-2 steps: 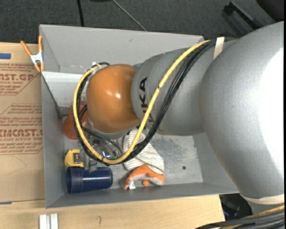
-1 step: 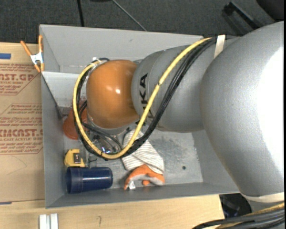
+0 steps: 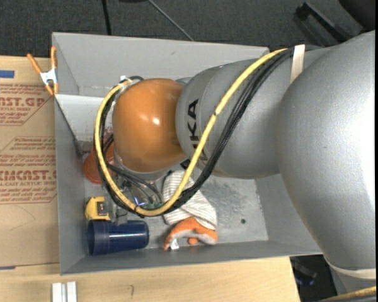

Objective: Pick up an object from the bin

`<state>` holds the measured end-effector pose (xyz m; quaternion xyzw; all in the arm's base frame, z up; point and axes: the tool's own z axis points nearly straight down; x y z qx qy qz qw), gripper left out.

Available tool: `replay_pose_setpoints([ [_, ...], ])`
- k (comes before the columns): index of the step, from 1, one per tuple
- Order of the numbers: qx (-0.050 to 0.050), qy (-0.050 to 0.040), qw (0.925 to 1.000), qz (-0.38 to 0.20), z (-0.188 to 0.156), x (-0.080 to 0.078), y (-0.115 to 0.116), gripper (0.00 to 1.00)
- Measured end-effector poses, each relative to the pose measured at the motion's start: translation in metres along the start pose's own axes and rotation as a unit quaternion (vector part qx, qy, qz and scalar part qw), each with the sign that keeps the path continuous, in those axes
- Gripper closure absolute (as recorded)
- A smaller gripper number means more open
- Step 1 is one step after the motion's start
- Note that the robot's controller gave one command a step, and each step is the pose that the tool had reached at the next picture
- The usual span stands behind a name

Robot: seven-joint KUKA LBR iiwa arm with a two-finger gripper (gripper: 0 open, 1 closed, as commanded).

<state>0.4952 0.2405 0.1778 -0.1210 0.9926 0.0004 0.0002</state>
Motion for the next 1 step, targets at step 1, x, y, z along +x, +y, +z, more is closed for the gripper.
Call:
replay_pose_setpoints([
  [1,0.000,-0.0004,0.9997,0.025,-0.0002,0.0027,0.0001,0.00],
])
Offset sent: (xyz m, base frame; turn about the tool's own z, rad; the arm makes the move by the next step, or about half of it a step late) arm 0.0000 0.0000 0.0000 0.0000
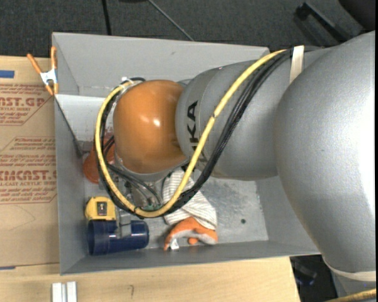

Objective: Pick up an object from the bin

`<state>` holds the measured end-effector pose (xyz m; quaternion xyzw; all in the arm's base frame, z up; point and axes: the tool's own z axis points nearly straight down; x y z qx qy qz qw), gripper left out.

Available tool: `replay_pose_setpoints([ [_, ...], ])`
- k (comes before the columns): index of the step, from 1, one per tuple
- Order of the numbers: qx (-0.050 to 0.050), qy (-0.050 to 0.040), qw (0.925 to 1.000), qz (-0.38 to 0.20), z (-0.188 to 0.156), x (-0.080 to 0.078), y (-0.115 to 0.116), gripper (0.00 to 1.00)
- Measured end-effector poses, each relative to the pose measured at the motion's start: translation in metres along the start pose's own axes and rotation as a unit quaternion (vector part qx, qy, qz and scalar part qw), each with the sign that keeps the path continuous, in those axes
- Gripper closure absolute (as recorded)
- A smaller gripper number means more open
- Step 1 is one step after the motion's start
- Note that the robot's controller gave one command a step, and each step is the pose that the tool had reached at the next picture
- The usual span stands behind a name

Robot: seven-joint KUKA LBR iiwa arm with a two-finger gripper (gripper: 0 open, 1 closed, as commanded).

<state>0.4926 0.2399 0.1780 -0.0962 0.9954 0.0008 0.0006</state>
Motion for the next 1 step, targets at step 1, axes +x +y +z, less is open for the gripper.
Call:
replay_pose_setpoints([
  [1,0.000,0.0003,0.9998,0.019,0.0100,0.0006,-0.0011,0.00],
])
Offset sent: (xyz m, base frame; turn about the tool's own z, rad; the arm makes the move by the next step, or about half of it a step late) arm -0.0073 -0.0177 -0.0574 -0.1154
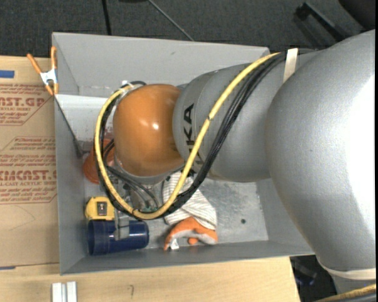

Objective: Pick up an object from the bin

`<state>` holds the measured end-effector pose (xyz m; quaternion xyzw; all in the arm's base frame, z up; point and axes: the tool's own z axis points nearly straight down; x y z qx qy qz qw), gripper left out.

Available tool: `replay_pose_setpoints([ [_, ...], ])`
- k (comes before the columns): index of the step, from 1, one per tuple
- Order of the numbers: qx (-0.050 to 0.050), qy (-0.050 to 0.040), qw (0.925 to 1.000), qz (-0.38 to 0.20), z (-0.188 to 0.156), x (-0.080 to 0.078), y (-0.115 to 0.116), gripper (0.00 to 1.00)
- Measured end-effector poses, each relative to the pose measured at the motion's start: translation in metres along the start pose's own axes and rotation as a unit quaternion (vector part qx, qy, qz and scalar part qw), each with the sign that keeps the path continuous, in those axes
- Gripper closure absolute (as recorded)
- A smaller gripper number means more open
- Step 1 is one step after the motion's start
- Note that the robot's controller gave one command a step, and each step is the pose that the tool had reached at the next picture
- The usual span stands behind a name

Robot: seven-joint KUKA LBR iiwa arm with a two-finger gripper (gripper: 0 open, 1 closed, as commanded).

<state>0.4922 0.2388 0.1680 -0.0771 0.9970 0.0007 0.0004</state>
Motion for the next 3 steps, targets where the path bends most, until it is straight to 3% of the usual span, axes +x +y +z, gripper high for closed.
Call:
replay_pose_setpoints([
  [1,0.000,-0.0010,0.9979,-0.064,0.034,0.006,-0.010,0.00],
  [2,0.002,0.0057,0.9936,-0.113,0.084,0.003,-0.008,0.00],
  [3,-0.002,-0.0031,1.0000,-0.005,0.094,0.002,-0.032,1.00],
])
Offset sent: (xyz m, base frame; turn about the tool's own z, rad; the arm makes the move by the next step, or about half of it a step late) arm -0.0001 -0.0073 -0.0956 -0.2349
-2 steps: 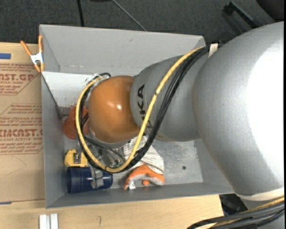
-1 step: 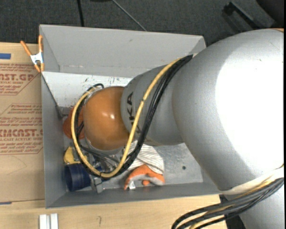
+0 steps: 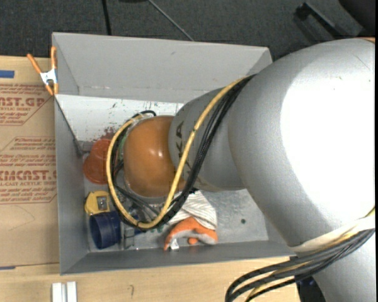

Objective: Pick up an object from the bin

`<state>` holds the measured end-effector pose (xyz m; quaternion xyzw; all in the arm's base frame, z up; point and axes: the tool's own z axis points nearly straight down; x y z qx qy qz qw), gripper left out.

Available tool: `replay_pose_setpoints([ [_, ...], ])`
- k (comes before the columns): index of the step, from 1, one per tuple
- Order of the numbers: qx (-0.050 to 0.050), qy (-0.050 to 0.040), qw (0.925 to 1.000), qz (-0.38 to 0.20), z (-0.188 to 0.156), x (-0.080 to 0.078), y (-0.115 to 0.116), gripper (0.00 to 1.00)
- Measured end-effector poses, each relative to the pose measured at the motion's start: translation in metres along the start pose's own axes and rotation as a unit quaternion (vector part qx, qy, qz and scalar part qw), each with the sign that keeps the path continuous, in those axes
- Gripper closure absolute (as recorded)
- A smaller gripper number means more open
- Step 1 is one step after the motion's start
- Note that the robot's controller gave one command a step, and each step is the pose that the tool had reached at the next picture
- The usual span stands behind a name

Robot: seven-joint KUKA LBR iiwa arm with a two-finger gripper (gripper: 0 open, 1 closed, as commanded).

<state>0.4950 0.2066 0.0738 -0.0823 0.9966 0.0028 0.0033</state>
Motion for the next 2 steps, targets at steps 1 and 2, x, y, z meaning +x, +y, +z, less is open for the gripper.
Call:
replay_pose_setpoints([
  [1,0.000,0.0000,1.0000,0.000,0.000,0.000,0.000,1.00],
  [2,0.002,0.0026,0.9999,-0.011,-0.124,-0.033,-0.017,1.00],
])
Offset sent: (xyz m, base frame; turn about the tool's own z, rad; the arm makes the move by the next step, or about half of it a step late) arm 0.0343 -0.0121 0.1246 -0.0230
